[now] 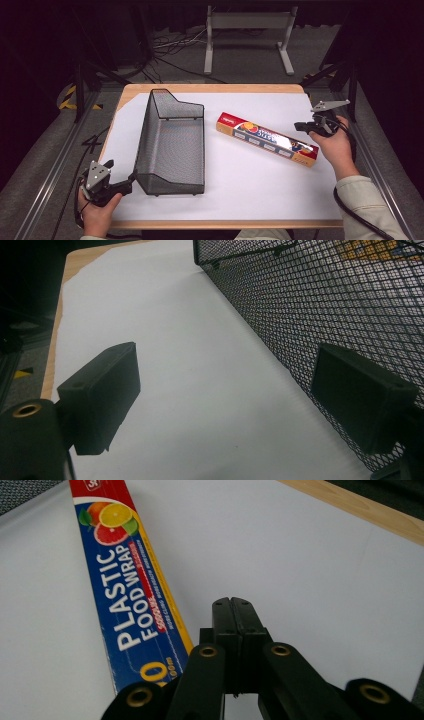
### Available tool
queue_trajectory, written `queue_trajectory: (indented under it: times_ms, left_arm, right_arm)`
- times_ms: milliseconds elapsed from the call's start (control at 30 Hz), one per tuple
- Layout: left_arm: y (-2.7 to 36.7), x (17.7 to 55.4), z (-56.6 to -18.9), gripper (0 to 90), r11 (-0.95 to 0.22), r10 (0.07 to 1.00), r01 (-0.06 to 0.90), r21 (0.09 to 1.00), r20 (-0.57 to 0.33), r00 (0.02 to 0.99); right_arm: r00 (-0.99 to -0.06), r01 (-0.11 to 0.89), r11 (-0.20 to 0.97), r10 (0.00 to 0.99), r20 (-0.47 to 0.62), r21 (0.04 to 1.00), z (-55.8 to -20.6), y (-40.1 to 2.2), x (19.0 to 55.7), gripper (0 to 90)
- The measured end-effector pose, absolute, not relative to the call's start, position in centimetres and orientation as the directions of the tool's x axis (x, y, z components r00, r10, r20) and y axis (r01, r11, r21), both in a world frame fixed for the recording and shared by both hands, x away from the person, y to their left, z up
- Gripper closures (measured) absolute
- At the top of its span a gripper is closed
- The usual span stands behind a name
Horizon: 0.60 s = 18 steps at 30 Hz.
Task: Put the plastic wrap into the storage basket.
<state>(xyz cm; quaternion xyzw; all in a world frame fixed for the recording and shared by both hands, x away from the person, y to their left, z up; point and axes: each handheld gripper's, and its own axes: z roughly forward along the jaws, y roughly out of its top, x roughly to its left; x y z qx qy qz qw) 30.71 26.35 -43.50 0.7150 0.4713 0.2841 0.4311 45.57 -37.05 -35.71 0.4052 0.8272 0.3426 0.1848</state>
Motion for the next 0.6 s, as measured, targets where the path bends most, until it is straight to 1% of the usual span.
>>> queue_trajectory:
  times_ms: [133, 267, 367, 533, 600]
  left_arm:
    - [26.4, 30.7, -43.5, 13.0, -0.191, 0.918, 0.432, 0.881, 0.004, 0.398]
    - [26.5, 30.7, -43.5, 13.1, -0.186, 0.920, 0.432, 0.882, 0.001, 0.392]
    - [26.4, 30.6, -43.5, 13.1, -0.190, 0.920, 0.426, 0.884, 0.008, 0.392]
    - [26.4, 30.6, -43.5, 13.1, -0.191, 0.920, 0.429, 0.883, 0.009, 0.392]
    - [26.4, 30.5, -43.5, 13.1, -0.187, 0.922, 0.431, 0.883, 0.006, 0.387]
  right_arm:
    - [-0.594, 0.561, 0.438, 0.804, -0.026, 0.702, -36.3, -37.9, 45.7, 90.0]
    - [-0.590, 0.596, 0.447, 0.808, -0.014, 0.667, -38.2, -38.9, 45.7, 90.0]
    - [-0.604, 0.608, 0.455, 0.797, 0.008, 0.650, -39.3, -39.5, 45.7, 90.0]
    - [-0.616, 0.635, 0.484, 0.788, 0.016, 0.602, -40.0, -39.8, 45.6, 90.0]
    - [-0.611, 0.642, 0.470, 0.791, 0.033, 0.606, -40.2, -40.0, 45.4, 90.0]
